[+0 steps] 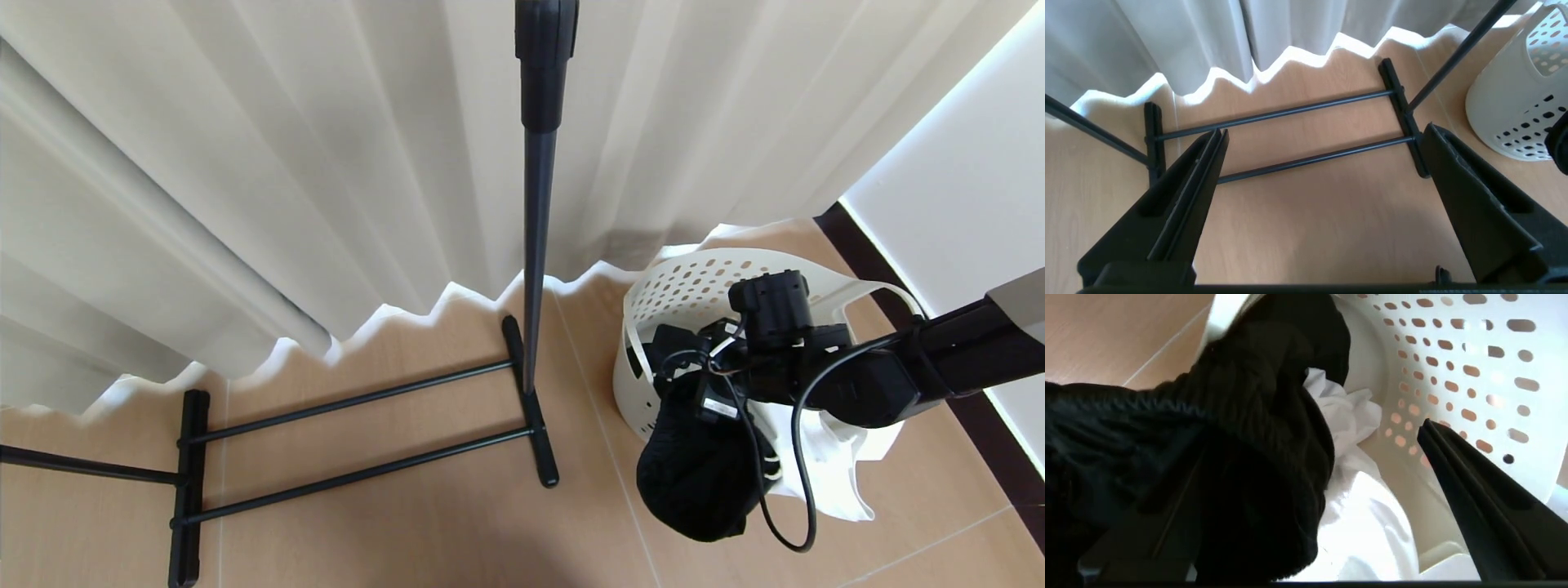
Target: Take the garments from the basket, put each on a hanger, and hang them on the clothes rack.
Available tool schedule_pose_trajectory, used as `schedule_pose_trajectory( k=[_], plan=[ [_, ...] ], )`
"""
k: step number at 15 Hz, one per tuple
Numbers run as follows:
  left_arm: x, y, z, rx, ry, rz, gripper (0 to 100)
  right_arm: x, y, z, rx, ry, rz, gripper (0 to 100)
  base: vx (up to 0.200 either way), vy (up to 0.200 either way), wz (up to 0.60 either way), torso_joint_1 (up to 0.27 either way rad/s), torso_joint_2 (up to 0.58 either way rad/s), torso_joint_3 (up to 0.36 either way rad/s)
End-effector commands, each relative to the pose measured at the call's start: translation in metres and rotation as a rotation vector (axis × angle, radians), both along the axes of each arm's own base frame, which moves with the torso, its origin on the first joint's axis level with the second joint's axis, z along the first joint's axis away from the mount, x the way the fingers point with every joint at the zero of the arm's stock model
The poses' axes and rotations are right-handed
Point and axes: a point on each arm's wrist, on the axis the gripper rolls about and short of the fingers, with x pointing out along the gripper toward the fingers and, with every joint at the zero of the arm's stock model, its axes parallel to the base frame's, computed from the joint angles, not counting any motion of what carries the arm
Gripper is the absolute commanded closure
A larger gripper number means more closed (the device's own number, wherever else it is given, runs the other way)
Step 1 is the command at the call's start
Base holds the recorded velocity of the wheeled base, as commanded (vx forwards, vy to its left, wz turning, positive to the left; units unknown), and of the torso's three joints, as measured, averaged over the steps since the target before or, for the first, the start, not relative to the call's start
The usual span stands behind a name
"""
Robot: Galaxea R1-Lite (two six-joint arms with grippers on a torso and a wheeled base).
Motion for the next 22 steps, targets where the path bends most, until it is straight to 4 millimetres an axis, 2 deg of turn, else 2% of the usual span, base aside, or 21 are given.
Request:
schedule_pose_trajectory(
  k=[1, 5, 6, 11, 12, 14, 17, 18, 20, 21, 22],
  plan=[
    [0.000, 0.000, 0.000, 0.000, -0.001, 0.000, 0, 0.008, 0.001, -0.009, -0.005, 0.010, -0.003, 0, 0.000, 0.000, 0.00, 0.000, 0.00, 0.000],
    [0.000, 0.000, 0.000, 0.000, -0.001, 0.000, 0, 0.015, 0.002, -0.007, 0.002, -0.008, -0.014, 0, 0.000, 0.000, 0.00, 0.000, 0.00, 0.000],
    [0.000, 0.000, 0.000, 0.000, -0.001, 0.000, 0, 0.016, 0.000, -0.007, 0.004, -0.009, -0.019, 100, 0.000, 0.000, 0.00, 0.000, 0.00, 0.000],
    [0.000, 0.000, 0.000, 0.000, -0.001, 0.003, 0, 0.015, -0.007, -0.004, 0.016, -0.011, -0.032, 100, 0.000, 0.000, 0.00, 0.000, 0.00, 0.000],
    [0.000, 0.000, 0.000, 0.000, -0.001, 0.003, 0, 0.007, -0.013, 0.009, 0.042, -0.033, -0.051, 100, 0.000, 0.000, 0.00, 0.000, 0.00, 0.000],
    [0.000, 0.000, 0.000, 0.000, -0.001, 0.003, 0, -0.013, -0.017, 0.026, 0.168, -0.046, -0.115, 100, 0.000, 0.000, 0.00, 0.000, 0.00, 0.000],
    [0.000, 0.000, 0.000, 0.000, -0.001, 0.000, 0, -0.057, -0.017, 0.067, 0.418, -0.101, -0.182, 100, 0.000, 0.000, 0.00, 0.000, 0.00, 0.000],
    [0.000, 0.000, 0.000, 0.000, -0.001, 0.000, 0, -0.080, -0.021, 0.085, 0.515, -0.134, -0.203, 100, 0.000, 0.000, 0.00, 0.000, 0.00, 0.000],
    [0.000, 0.000, 0.000, 0.000, -0.001, 0.000, 0, -0.100, -0.019, 0.104, 0.591, -0.175, -0.186, 100, 0.000, 0.000, 0.00, 0.000, 0.00, 0.000],
    [0.000, 0.000, 0.000, 0.001, -0.001, 0.000, 0, -0.120, -0.018, 0.122, 0.679, -0.217, -0.167, 100, 0.000, 0.000, 0.00, 0.000, 0.00, 0.000],
    [0.000, 0.000, 0.000, 0.001, -0.001, 0.000, 0, -0.125, -0.018, 0.127, 0.703, -0.227, -0.163, 100, 0.000, 0.000, 0.00, 0.000, 0.00, 0.000]
  ],
)
